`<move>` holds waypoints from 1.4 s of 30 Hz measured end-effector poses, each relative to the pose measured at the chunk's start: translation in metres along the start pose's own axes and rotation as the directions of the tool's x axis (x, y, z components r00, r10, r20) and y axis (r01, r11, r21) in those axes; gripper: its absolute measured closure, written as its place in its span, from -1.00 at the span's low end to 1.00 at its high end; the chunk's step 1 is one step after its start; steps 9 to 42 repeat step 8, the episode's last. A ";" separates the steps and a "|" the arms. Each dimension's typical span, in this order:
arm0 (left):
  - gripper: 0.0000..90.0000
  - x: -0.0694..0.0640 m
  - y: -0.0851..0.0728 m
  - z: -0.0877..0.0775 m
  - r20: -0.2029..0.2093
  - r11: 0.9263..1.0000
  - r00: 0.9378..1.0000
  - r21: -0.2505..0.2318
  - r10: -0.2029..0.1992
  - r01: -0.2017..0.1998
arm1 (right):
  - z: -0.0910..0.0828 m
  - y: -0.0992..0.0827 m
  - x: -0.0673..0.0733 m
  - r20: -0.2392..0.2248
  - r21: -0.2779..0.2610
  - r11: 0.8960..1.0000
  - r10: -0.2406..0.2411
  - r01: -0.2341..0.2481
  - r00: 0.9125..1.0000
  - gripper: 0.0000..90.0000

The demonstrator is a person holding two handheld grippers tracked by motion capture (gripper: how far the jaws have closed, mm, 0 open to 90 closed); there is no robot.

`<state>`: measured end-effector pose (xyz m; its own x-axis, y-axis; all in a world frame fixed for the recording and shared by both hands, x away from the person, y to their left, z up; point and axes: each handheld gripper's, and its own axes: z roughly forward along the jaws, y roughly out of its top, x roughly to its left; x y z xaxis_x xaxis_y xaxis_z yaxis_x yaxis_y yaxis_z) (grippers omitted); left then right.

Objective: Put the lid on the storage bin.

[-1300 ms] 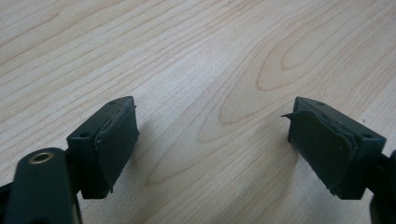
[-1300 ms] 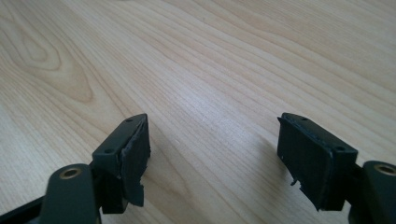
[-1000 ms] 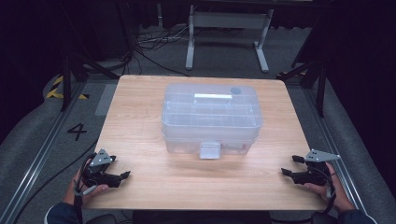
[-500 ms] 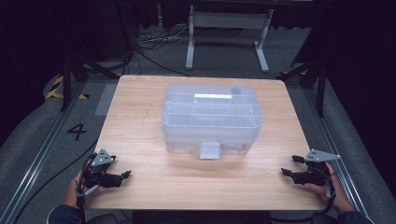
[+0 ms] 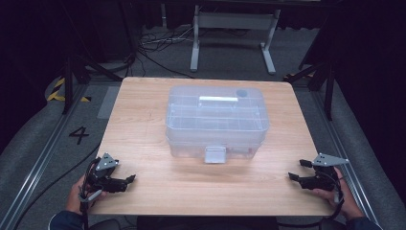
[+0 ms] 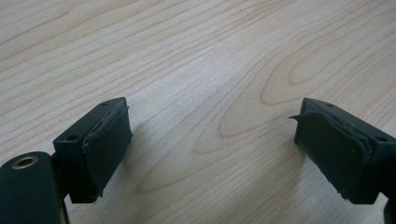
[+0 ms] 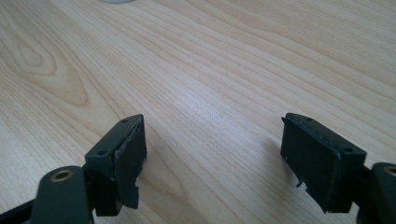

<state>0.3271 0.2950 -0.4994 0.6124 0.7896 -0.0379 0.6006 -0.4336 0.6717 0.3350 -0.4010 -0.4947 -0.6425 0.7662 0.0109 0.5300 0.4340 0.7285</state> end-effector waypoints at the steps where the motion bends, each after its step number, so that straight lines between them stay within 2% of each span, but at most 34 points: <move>1: -0.75 0.000 0.000 0.000 -0.003 1.000 1.000 -0.001 -0.002 0.002 | 0.000 0.000 0.000 0.000 0.000 1.000 0.000 0.000 1.000 -0.49; 8: -0.80 -0.001 0.002 0.002 -0.004 1.000 1.000 0.004 -0.005 0.005 | 0.000 0.000 0.000 0.000 0.000 1.000 0.000 0.000 1.000 -0.49; 42: -0.80 -0.001 0.002 0.002 -0.004 1.000 1.000 0.004 -0.005 0.005 | 0.000 0.000 0.000 0.000 0.000 1.000 0.000 0.000 1.000 -0.49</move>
